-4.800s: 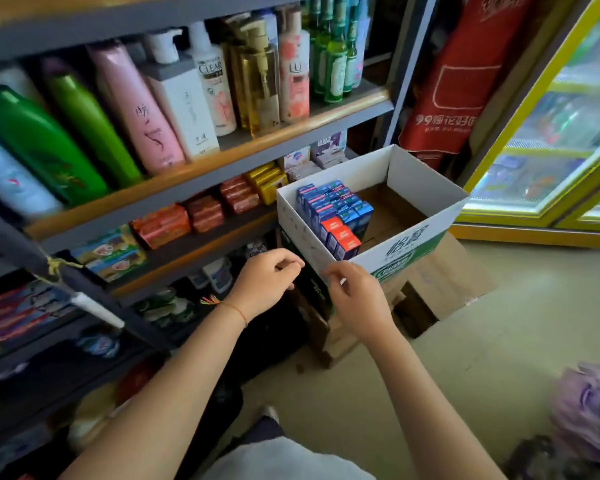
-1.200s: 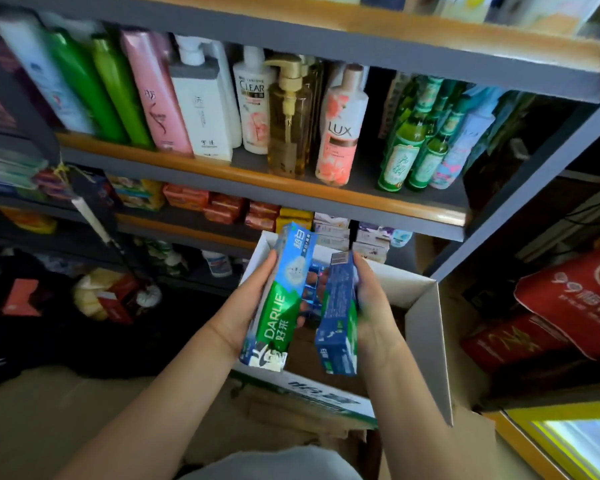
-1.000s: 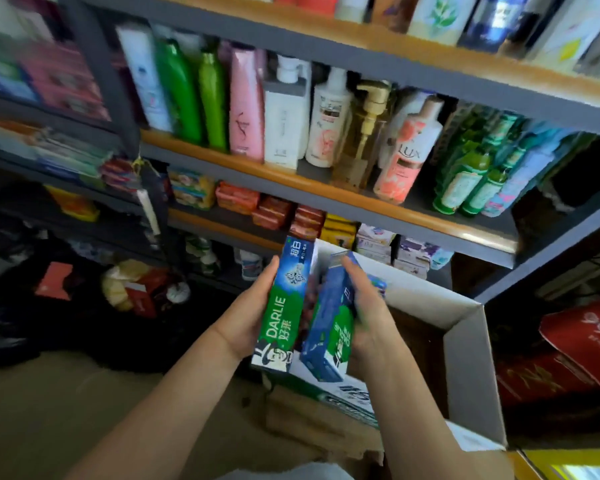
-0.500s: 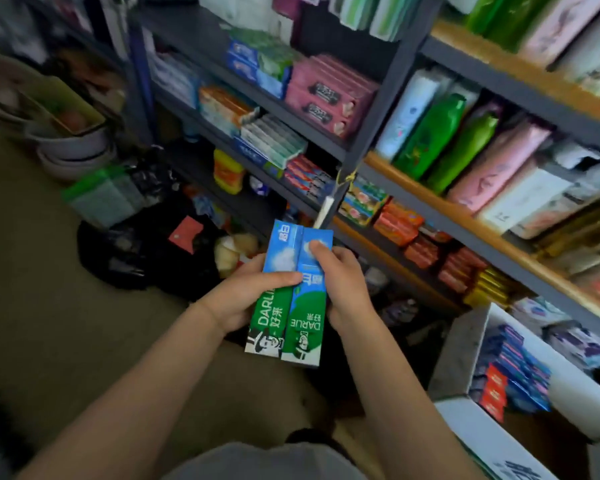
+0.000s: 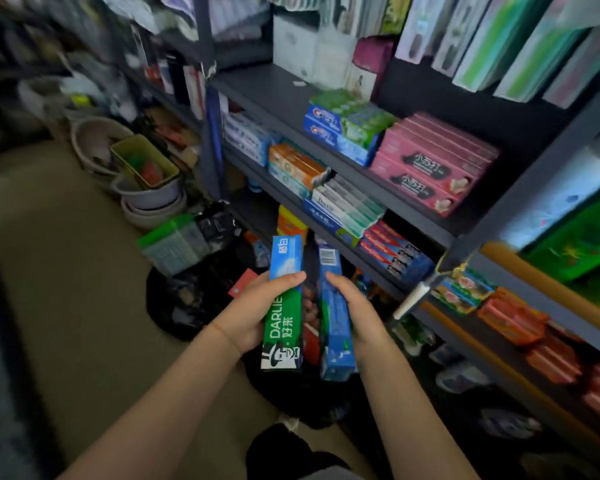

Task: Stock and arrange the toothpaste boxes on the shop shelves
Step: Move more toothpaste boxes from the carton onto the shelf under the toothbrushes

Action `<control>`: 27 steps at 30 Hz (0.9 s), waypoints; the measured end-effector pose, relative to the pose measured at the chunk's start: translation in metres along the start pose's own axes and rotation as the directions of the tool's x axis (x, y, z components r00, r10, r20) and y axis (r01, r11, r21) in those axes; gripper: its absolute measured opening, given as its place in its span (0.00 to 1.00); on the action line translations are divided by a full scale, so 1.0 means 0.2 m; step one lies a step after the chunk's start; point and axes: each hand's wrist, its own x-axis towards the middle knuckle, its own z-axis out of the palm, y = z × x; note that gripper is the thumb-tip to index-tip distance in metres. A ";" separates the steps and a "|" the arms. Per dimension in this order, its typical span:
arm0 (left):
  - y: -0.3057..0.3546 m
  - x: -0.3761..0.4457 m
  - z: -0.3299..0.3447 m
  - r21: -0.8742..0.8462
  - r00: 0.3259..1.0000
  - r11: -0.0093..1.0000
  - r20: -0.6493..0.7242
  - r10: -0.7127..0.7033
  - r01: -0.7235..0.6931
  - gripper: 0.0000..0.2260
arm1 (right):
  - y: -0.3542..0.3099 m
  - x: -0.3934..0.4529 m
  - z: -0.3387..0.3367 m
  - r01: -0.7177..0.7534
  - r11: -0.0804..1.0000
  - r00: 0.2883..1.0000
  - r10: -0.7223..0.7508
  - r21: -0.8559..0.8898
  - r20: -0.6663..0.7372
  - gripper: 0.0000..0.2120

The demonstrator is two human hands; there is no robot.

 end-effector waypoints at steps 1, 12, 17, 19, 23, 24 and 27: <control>0.07 0.08 -0.03 -0.015 0.999 1.000 -0.036 -0.014 0.013 0.15 | -0.06 0.08 0.02 0.001 0.999 1.000 -0.001 0.043 0.010 0.13; 0.60 0.79 -0.28 -0.171 0.992 0.983 -0.090 -0.089 0.072 0.11 | -0.56 0.85 0.26 -0.042 0.994 0.991 0.030 0.096 0.127 0.36; 0.82 1.11 -0.39 -0.179 0.995 0.978 0.008 -0.104 0.104 0.16 | -0.75 1.10 0.41 0.011 1.000 0.999 -0.010 -0.016 0.044 0.28; 0.92 1.23 -0.45 -0.131 0.995 0.986 0.026 -0.099 0.102 0.16 | -0.81 1.20 0.48 0.024 1.000 0.999 -0.024 -0.010 -0.024 0.23; 1.16 1.47 -0.61 -0.027 0.992 0.999 0.128 -0.023 0.027 0.19 | -0.94 1.40 0.70 0.111 0.993 0.974 -0.114 -0.026 -0.196 0.15; 1.23 1.51 -0.65 -0.008 0.985 1.000 0.173 -0.011 0.013 0.19 | -0.96 1.47 0.77 0.159 0.987 0.959 -0.163 -0.038 -0.232 0.15; 1.40 1.64 -0.73 0.023 0.962 0.999 0.272 0.014 -0.022 0.15 | -1.02 1.65 0.95 0.247 0.959 0.905 -0.279 -0.136 -0.322 0.14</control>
